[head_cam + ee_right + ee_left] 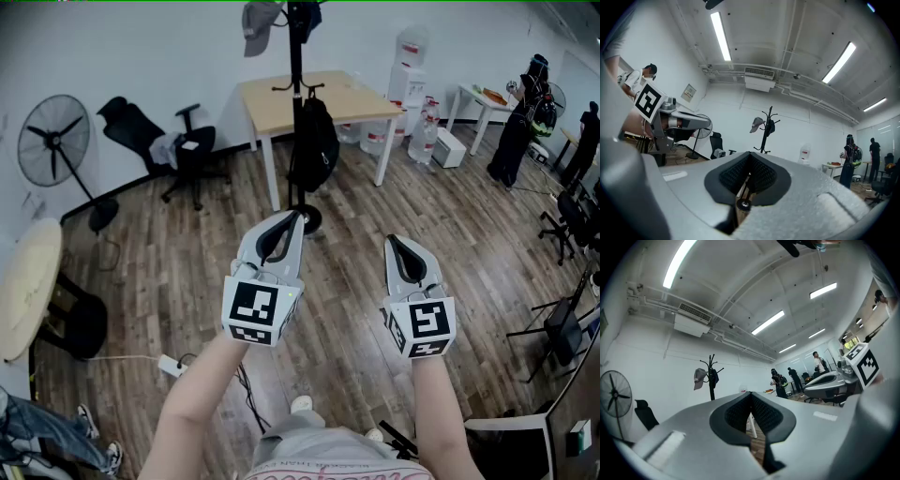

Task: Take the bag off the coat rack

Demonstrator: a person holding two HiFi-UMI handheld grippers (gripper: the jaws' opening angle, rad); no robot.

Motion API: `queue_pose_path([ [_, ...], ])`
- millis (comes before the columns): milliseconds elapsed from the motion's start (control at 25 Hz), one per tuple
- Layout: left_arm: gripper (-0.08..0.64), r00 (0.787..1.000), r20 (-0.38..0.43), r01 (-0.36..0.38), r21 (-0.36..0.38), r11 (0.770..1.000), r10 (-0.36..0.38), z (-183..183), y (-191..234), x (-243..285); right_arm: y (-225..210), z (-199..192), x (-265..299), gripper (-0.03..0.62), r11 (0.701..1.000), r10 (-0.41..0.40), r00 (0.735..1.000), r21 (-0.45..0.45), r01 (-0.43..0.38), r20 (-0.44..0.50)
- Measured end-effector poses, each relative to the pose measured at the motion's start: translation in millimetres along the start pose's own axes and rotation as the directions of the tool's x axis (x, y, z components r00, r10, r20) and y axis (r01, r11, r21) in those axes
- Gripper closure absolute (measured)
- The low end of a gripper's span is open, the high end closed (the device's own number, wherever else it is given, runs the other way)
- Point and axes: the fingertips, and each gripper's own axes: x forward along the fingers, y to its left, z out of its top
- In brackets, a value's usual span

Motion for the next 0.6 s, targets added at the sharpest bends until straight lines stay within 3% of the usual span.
queue_pose_path([
  [160, 0.56, 0.999, 0.035, -0.001, 0.042, 0.999, -0.001, 3.6, 18.1, -2.0, 13.3, -0.2, 15.2, 0.592, 1.0, -0.011, 1.0, -0.009, 0.011, -0.003],
  [600, 0.56, 0.998, 0.051, -0.022, -0.024, 0.999, 0.023, -5.2, 63.1, 10.8, 19.9, 1.0, 45.8, 0.592, 0.999, -0.046, 0.999, -0.003, 0.046, -0.001],
])
